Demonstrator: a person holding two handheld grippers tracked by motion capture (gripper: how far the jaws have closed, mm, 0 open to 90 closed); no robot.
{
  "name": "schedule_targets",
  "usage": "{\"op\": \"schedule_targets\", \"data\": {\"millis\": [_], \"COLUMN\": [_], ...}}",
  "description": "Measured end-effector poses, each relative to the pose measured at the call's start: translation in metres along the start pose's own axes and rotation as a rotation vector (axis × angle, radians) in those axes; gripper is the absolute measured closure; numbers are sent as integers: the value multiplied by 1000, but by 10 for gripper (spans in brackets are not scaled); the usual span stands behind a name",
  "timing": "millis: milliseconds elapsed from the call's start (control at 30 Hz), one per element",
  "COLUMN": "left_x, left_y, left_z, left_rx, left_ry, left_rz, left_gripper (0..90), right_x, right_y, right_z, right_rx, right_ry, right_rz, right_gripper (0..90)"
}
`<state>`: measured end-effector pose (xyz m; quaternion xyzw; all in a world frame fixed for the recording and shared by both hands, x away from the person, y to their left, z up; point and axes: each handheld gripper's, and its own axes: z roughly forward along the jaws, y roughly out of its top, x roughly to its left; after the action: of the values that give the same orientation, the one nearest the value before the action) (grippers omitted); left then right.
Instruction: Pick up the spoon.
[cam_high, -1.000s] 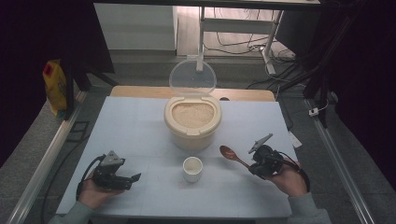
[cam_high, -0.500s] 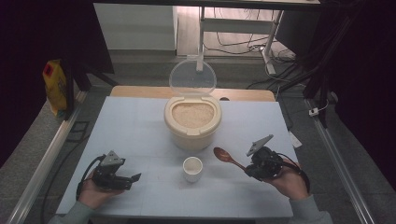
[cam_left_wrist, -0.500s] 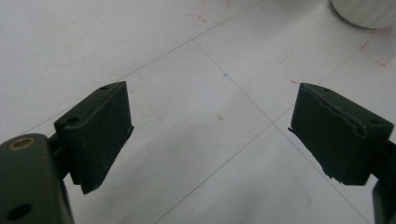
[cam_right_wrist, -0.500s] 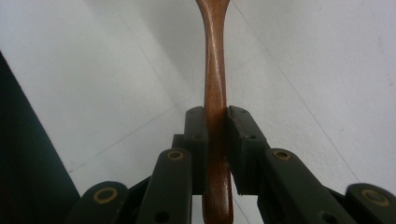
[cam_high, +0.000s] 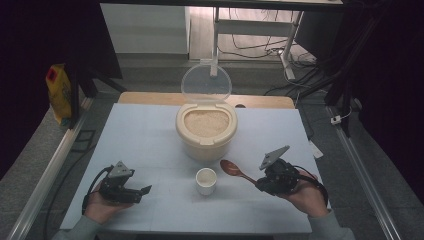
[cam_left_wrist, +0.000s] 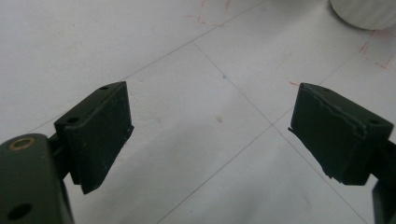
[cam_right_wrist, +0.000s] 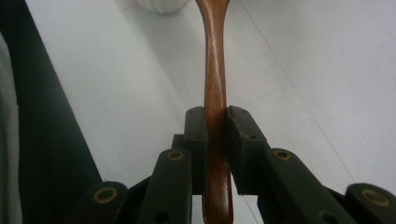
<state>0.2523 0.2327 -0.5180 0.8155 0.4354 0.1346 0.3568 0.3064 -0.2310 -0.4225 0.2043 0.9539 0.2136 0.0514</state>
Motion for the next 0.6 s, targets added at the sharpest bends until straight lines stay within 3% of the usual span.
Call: {"op": "schedule_targets", "data": {"millis": [433,600], "left_x": [-16,-18], "left_y": [15,17], "left_z": [-4,-3], "left_rx": [-37,-37], "left_ry": [-33,-39], "left_rz": [61,63], "left_gripper": [125,125], "right_x": [18,23], "right_y": [20,28], "right_z": [10,15], "right_rx": [5,11], "right_ry": [17,27], "right_rz": [-76,-95], "right_gripper": [780,780]}}
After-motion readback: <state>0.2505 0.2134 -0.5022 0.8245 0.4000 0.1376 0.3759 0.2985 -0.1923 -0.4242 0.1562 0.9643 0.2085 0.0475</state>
